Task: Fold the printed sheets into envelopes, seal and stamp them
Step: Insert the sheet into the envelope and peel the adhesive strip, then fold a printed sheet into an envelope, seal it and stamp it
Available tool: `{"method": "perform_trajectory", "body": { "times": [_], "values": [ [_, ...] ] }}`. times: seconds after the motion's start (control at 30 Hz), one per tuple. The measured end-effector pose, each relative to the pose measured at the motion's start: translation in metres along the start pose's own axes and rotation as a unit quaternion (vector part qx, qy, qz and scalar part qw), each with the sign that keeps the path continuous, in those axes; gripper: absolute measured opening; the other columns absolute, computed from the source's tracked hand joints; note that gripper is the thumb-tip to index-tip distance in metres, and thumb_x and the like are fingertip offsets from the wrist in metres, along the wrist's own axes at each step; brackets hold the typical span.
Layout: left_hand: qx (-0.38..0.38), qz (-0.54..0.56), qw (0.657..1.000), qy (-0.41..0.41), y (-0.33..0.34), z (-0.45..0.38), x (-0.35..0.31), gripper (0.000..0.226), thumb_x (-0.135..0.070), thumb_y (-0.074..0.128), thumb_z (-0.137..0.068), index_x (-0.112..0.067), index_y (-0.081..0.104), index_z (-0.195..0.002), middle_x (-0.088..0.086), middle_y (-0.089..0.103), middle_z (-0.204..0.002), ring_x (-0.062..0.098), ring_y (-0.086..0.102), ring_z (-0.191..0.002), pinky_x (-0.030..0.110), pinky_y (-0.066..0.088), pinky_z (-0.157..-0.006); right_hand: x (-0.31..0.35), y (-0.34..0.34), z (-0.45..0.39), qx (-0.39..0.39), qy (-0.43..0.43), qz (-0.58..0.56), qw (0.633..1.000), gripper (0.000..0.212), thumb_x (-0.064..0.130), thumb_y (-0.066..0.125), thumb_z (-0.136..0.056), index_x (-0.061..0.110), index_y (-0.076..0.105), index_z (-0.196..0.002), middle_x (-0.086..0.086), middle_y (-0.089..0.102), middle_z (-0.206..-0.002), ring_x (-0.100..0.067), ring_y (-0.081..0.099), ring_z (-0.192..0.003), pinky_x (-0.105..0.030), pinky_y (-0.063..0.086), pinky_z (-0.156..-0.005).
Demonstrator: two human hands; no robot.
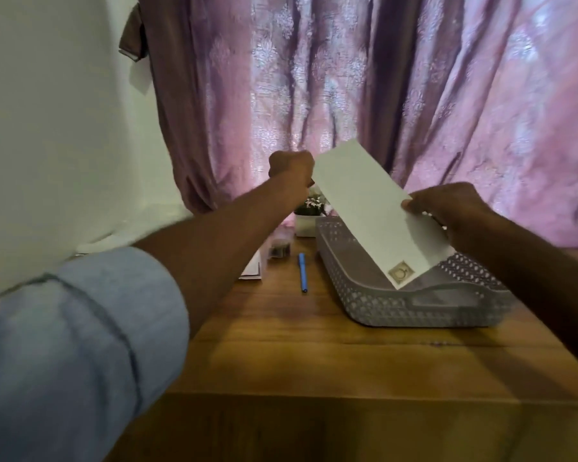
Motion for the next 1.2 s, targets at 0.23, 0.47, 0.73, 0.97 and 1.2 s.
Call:
{"method": "perform_trajectory", "body": {
  "times": [0.23,0.47,0.73,0.97,1.2],
  "values": [
    [0.038,-0.354,0.925,0.135,0.031,0.007,0.061,0.018,-0.010,0.063,-0.094,-0.001,0.072,-0.106,0.018,0.074,-0.113,0.036,0.070,-0.109,0.042,0.058,-0.095,-0.051,-0.011,-0.023,0.028,0.127,0.147,0.980,0.036,-0.003,0.079,-0.083,-0.007,0.064,-0.115,-0.023,0.070,-0.105,-0.033,0.066,-0.079,-0.037,0.053,-0.062],
    [0.140,-0.510,0.815,0.235,0.029,0.006,0.083,0.022,-0.010,0.066,-0.087,-0.008,0.076,-0.107,0.011,0.075,-0.110,0.030,0.069,-0.105,0.042,0.059,-0.090,-0.072,0.001,-0.039,0.114,0.173,0.244,0.948,0.024,-0.003,0.077,-0.084,0.000,0.062,-0.102,-0.016,0.066,-0.091,-0.030,0.063,-0.079,-0.037,0.048,-0.058],
    [0.071,-0.341,0.915,0.205,0.000,0.020,0.111,0.016,-0.012,0.068,-0.086,-0.010,0.071,-0.102,0.007,0.068,-0.109,0.024,0.064,-0.099,0.034,0.052,-0.081,-0.081,0.014,-0.047,0.204,0.044,0.431,0.878,0.029,0.024,0.087,-0.081,0.007,0.063,-0.079,0.003,0.059,-0.046,-0.009,0.052,-0.033,-0.019,0.045,-0.042],
    [0.134,-0.202,0.961,0.135,-0.020,0.026,0.121,0.015,-0.015,0.068,-0.091,-0.010,0.069,-0.105,0.005,0.069,-0.102,0.023,0.068,-0.094,0.034,0.058,-0.073,-0.068,0.040,-0.038,0.246,0.091,0.438,0.860,0.036,0.024,0.086,-0.082,-0.001,0.065,-0.098,-0.011,0.065,-0.071,-0.023,0.062,-0.057,-0.030,0.056,-0.051],
    [0.129,-0.225,0.953,0.155,-0.019,0.030,0.119,0.013,-0.016,0.068,-0.094,-0.010,0.069,-0.105,0.002,0.068,-0.104,0.015,0.065,-0.095,0.028,0.058,-0.076,-0.058,0.053,-0.029,0.263,0.135,0.467,0.833,0.047,0.030,0.090,-0.077,0.001,0.066,-0.106,-0.015,0.067,-0.099,-0.027,0.067,-0.078,-0.034,0.059,-0.050]
  ]
}}
Point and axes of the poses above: each hand's wrist, its own z-axis away from the middle knuckle, its own y-axis out of the palm, x = y × z, the point moved 2 cm from there along -z, towards the middle knuckle
